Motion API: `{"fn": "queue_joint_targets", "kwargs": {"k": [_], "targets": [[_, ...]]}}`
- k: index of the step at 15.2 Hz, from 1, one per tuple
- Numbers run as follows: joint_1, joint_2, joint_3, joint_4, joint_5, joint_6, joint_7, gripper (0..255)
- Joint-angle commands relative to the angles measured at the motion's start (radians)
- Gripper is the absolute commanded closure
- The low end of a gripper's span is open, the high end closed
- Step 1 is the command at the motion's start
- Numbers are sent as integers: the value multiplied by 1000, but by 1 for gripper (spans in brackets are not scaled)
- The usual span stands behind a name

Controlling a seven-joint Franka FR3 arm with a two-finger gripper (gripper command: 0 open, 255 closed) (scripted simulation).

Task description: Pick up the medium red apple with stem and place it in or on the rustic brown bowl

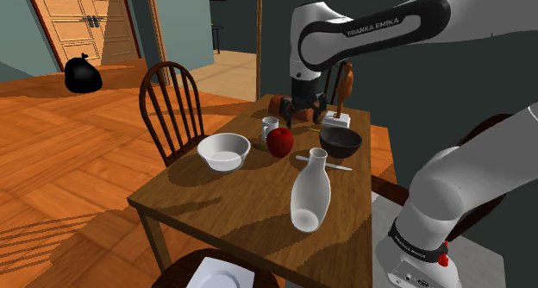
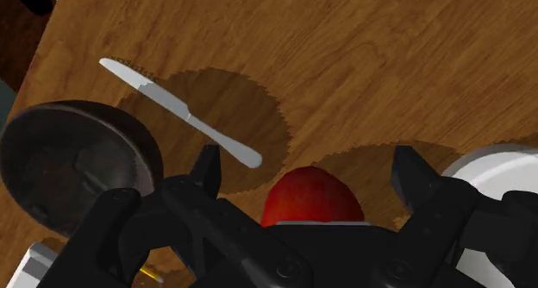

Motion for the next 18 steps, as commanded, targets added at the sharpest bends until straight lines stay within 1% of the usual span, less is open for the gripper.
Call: {"fn": "queue_joint_targets", "kwargs": {"k": [1, 6, 11, 12, 18], "targets": [[-31, 75, 26, 28, -26, 66, 86, 0], [-102, 242, 72, 118, -123, 175, 303, 0], [-156, 407, 90, 235, -252, 237, 526, 0], [-158, 424, 88, 248, -266, 241, 548, 0], [-165, 462, 81, 209, -292, 315, 566, 0]]}}
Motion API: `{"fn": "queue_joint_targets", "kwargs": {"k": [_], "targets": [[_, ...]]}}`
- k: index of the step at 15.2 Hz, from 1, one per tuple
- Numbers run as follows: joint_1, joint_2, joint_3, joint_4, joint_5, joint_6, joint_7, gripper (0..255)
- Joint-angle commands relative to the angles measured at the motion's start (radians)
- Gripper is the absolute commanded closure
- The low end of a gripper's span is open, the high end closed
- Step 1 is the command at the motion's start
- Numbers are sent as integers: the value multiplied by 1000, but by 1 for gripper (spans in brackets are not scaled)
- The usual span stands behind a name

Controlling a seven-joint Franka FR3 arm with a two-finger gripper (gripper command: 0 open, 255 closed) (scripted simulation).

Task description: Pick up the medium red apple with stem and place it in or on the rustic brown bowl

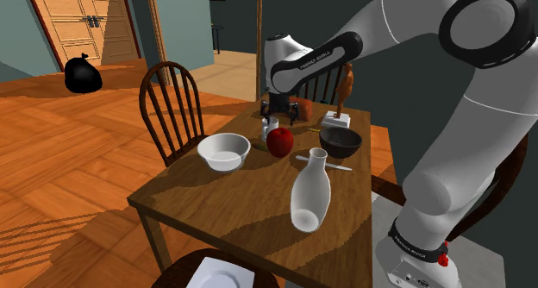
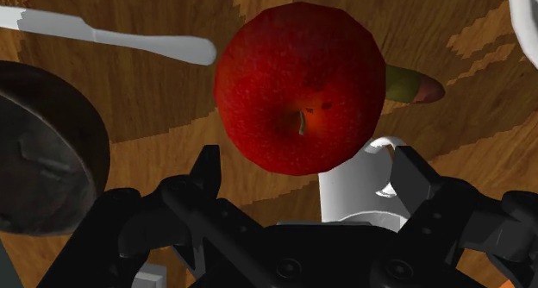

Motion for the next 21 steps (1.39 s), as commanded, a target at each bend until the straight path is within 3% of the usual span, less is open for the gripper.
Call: {"fn": "queue_joint_targets", "kwargs": {"k": [1, 9, 10, 21], "targets": [[-2, 12, -2, -15, -10, 27, 8, 0], [-3, 16, -2, -18, -13, 33, 10, 0], [-3, 16, -2, -18, -13, 33, 10, 255], [-2, 4, -2, -4, -3, 9, -1, 255]]}}
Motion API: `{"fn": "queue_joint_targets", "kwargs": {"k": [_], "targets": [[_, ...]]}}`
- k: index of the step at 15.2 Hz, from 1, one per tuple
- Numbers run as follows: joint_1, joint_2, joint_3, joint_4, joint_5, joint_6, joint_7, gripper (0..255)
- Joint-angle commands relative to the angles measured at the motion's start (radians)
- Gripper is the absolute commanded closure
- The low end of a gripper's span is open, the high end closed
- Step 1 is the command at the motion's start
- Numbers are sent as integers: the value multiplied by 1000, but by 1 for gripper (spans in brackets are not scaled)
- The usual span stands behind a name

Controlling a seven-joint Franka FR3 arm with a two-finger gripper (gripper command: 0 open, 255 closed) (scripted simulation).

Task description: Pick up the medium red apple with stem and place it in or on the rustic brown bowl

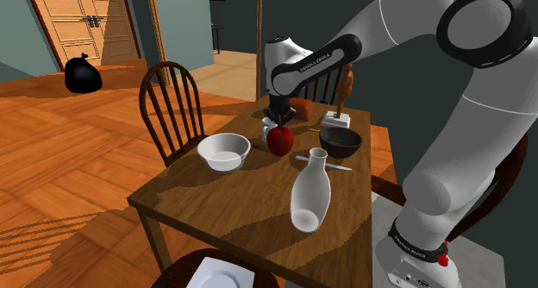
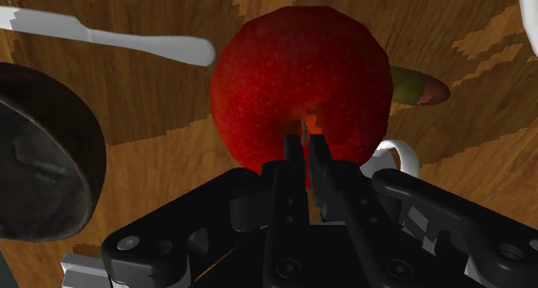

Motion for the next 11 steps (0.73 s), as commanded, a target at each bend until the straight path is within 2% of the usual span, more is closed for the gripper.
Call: {"fn": "queue_joint_targets", "kwargs": {"k": [1, 11], "targets": [[0, -12, 0, 12, 9, -22, -9, 255], [2, -59, -1, 97, 45, -146, -54, 255]]}}
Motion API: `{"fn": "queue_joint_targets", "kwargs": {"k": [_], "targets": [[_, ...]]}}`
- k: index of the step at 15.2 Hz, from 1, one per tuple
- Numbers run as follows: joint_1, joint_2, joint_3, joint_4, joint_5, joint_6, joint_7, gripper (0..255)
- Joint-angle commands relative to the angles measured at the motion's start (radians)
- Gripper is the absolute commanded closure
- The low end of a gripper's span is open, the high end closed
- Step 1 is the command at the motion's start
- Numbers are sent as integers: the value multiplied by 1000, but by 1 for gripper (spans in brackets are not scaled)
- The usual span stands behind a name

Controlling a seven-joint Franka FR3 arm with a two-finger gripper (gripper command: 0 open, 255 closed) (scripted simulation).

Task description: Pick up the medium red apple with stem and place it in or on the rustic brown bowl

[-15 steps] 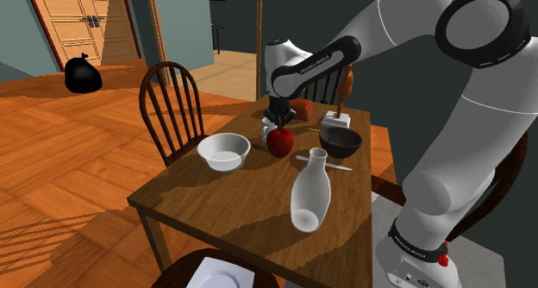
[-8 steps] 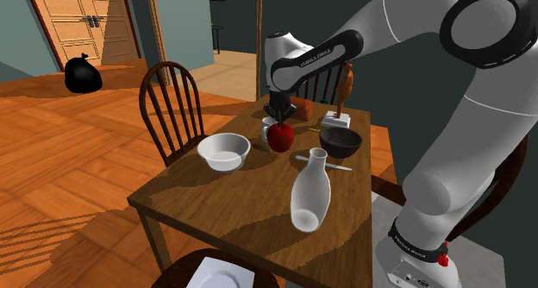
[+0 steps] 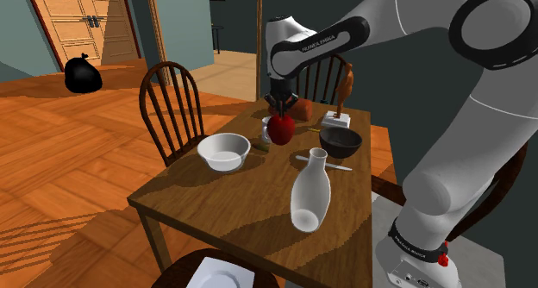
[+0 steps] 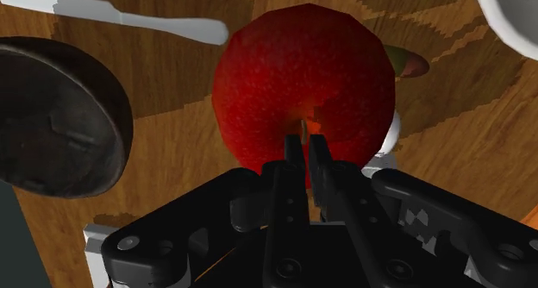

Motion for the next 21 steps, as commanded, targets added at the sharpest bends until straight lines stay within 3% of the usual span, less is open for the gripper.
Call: {"fn": "queue_joint_targets", "kwargs": {"k": [1, 19, 21], "targets": [[1, -4, 1, 22, 5, -26, -5, 255], [2, -30, 0, 235, 31, -258, -61, 255], [-6, -58, -13, 220, 40, -265, -86, 255]]}}
